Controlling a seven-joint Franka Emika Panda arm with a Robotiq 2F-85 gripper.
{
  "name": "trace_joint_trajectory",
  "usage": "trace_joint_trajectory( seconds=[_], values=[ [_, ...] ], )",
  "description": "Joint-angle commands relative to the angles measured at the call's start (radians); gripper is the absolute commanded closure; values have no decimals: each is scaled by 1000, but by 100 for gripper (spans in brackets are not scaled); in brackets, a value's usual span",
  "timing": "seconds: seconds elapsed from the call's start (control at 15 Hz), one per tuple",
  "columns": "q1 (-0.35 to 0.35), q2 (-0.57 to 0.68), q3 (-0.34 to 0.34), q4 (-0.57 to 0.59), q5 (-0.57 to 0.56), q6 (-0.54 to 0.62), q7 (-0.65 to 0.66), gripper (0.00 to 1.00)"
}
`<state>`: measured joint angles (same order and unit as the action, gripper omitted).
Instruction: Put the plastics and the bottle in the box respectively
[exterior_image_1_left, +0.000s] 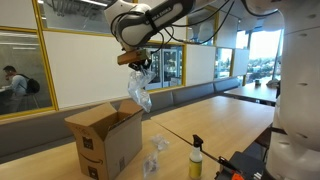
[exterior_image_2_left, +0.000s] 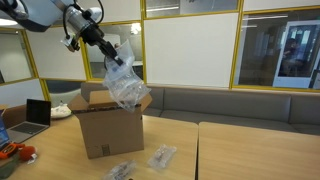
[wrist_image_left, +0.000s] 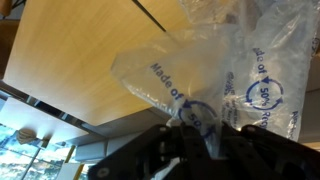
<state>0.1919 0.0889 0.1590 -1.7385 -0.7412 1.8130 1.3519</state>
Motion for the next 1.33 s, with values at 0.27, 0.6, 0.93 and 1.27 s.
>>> trace_joint_trajectory(
  seconds=[0.27, 0.6, 0.93, 1.27],
  values=[
    [30, 249, -6, 172, 96, 274, -18, 90],
    [39, 341, -26, 145, 216, 499, -61, 91],
    [26, 426, -52, 91, 380, 643, -175, 91],
    [-75, 536, 24, 69, 490, 812, -523, 90]
  ],
)
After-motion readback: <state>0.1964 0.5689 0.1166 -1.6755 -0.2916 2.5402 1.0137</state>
